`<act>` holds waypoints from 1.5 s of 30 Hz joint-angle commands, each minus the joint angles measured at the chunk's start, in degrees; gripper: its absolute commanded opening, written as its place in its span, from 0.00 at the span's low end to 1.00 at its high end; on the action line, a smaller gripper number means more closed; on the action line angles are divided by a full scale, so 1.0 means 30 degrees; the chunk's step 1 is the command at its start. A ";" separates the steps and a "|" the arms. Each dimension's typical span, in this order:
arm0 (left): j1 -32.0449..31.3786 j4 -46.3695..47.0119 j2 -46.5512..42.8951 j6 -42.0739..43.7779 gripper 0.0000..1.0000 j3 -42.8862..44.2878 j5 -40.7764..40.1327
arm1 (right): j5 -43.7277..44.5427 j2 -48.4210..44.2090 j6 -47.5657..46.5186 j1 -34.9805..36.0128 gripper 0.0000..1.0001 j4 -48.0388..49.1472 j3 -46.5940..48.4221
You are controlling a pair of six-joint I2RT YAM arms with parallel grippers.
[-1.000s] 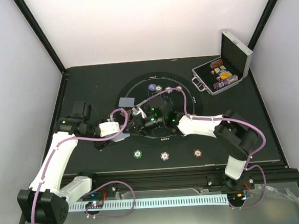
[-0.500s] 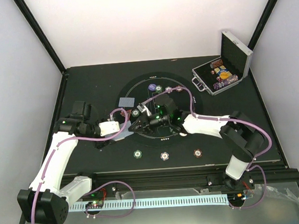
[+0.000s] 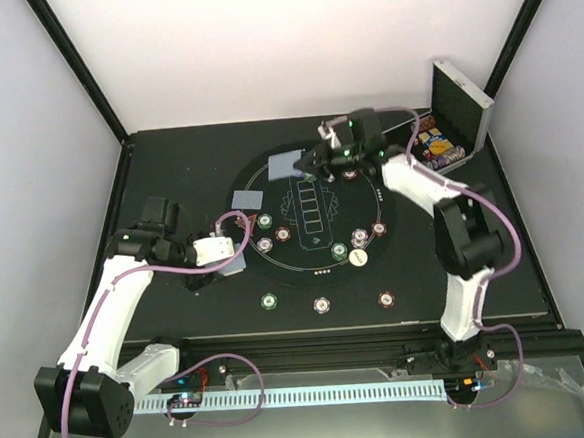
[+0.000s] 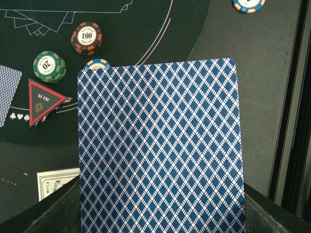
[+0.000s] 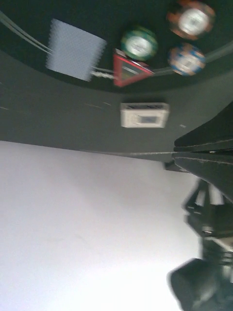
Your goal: Distribute texas hold em gaming equipment
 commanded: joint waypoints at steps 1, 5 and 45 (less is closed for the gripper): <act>0.0004 -0.0123 0.0120 0.0084 0.02 0.0892 0.0036 | 0.0390 0.4498 -0.3968 -0.1968 0.01 -0.6607 0.6295; -0.0007 -0.0221 0.0253 -0.0016 0.02 0.1100 0.0192 | 0.1486 0.9253 -0.5302 -0.2886 0.01 -1.0518 1.3289; -0.0044 -0.1203 -0.0699 -0.0181 0.02 0.1229 0.0312 | 0.2274 -0.2996 0.1323 -0.4110 1.00 0.6403 -0.4329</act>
